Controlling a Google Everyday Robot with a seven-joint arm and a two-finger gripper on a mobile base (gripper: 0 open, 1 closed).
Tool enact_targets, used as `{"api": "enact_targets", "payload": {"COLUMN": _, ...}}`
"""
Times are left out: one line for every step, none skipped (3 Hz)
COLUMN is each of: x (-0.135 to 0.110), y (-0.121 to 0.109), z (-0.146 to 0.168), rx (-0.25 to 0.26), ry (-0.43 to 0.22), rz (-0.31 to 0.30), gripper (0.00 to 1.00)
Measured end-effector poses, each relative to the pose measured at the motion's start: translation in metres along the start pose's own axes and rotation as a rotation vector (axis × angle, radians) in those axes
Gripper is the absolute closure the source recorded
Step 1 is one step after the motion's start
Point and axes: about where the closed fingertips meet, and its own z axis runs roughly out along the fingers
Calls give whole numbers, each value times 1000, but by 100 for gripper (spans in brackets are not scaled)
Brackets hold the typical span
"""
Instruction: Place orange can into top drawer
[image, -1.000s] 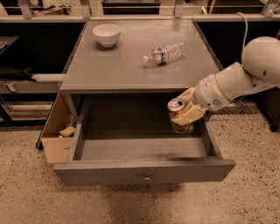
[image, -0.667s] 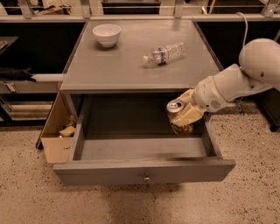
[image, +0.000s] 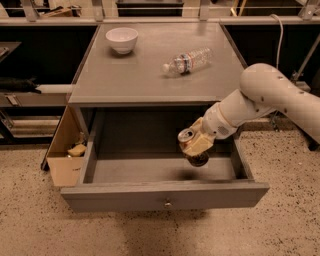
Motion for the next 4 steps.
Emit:
{"api": "enact_targets", "payload": {"x": 2, "y": -6, "z": 30, "rx": -16, "ry": 46, "rz": 12, "gripper": 100}}
{"api": "enact_targets", "payload": {"x": 11, "y": -9, "z": 60, "rx": -27, "ry": 104, "rz": 22, "gripper": 100}}
{"api": "enact_targets", "payload": {"x": 28, "y": -9, "z": 82, "rx": -35, "ry": 134, "rz": 43, "gripper": 100}}
{"api": "enact_targets", "payload": {"x": 27, "y": -9, "z": 82, "rx": -35, "ry": 134, "rz": 43, "gripper": 100}}
